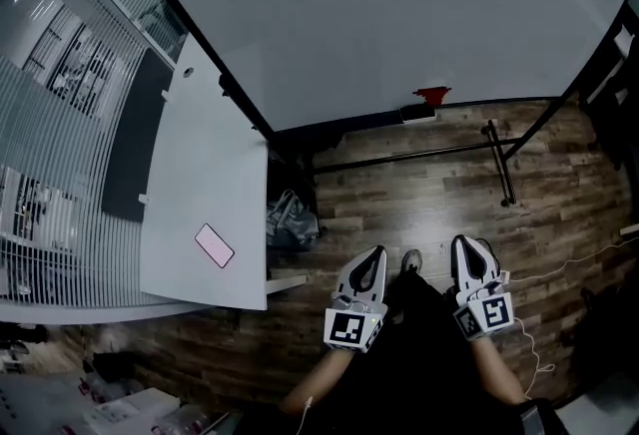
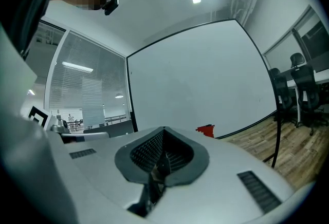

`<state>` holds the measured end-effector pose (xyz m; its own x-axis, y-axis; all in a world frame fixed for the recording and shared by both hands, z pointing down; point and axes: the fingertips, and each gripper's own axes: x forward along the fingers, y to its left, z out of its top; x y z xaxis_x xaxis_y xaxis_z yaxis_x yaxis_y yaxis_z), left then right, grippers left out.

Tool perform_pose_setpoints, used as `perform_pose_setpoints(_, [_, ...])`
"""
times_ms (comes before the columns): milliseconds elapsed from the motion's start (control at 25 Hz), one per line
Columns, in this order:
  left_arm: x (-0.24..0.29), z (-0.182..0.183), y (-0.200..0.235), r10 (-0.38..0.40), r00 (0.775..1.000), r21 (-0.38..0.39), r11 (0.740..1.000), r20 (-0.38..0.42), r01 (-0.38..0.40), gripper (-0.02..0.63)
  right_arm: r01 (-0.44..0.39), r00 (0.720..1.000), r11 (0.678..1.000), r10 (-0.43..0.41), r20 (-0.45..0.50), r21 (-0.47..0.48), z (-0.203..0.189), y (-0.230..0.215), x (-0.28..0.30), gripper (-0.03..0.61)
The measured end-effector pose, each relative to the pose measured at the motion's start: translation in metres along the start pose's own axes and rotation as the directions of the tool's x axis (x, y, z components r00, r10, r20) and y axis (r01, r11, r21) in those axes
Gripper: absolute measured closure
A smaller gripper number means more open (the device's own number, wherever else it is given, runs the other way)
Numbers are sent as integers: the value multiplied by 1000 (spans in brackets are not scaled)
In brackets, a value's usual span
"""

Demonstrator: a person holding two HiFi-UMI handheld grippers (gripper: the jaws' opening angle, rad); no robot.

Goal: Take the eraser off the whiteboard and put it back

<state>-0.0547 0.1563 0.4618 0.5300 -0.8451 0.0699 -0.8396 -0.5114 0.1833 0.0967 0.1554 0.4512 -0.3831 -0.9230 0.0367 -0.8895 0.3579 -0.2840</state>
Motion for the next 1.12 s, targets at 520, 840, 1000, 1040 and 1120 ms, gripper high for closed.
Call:
perform_pose_setpoints(520, [115,12,3,18,999,48,999,-32,-17,607,-10,1000,1000,10,-15,23,29,-80,85,566])
perform_pose_setpoints(840, [169,20,1,56,998,116,992,-28,-52,607,-77,997,996,77,0,52,39,-117,123,566])
perform_pose_setpoints(1000, [185,26,10,95,995,109,990,-16,-93,607,-106,994,993,106,6,54,33,-125,143,566])
perform_pose_setpoints(1040, [188,26,11,99,995,108,989,-16,-97,607,-108,994,992,108,1,68,30,-127,148,566])
perform_pose_setpoints(1120, [195,24,17,105,994,104,989,-9,-103,607,-107,994,990,108,-16,91,23,-130,159,566])
